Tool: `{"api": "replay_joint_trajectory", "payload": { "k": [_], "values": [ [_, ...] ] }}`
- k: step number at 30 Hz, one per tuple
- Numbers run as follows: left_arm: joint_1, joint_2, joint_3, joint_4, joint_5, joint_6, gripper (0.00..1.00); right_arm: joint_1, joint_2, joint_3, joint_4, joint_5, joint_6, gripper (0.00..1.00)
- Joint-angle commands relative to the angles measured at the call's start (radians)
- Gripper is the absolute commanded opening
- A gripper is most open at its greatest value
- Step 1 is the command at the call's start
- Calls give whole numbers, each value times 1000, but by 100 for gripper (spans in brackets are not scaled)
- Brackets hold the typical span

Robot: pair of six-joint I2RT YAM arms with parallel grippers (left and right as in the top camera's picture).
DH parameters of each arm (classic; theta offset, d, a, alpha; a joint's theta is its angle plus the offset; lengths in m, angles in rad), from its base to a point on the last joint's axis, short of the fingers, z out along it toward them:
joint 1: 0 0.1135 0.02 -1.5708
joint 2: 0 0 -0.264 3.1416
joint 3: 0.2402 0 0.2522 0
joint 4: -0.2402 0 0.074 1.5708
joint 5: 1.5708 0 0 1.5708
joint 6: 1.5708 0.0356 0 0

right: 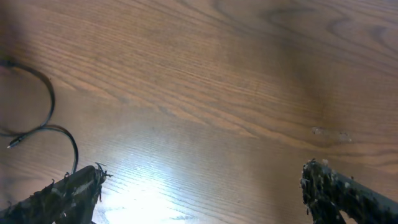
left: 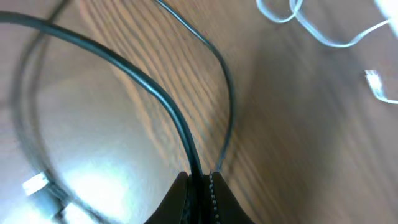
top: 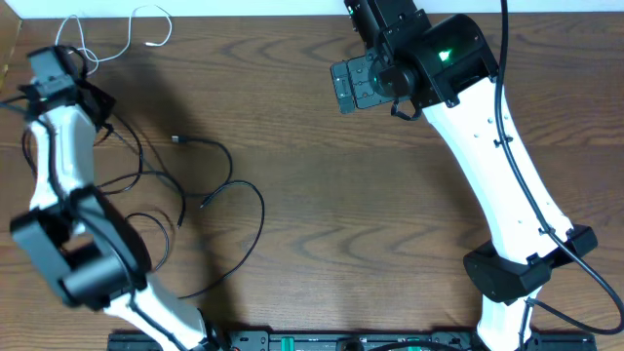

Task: Untangle cables

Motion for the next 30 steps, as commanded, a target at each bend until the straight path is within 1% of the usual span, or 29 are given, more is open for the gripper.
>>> {"api": "replay_joint_trajectory", "payload": {
  "k": [1,3,7,11,15,20,23,30],
  "values": [
    [5,-99,16,-73,-2,14,7,2,12,0,-3,13,-8,99],
    [5,-145,16,-133,20,14,7,2,12,0,-3,13,-8,99],
    [5,-228,16,-242,153,18,8,2,12,0,-3,13,-8,99],
    [5,-312,16,-341,269,67,7,2,12,0,-5,13,-20,99],
    [11,-375,16,-445,258,56,7,2,12,0,-6,13,-20,99],
    [48,-412,16,-554,95,-71,7,2,12,0,-7,13,-35,99],
    [92,-410,15,-574,42,-85,7,2,12,0,-6,13,-35,99],
    [265,-408,10,-570,37,-86,7,2,12,0,-6,13,-35,99]
  ]
}}
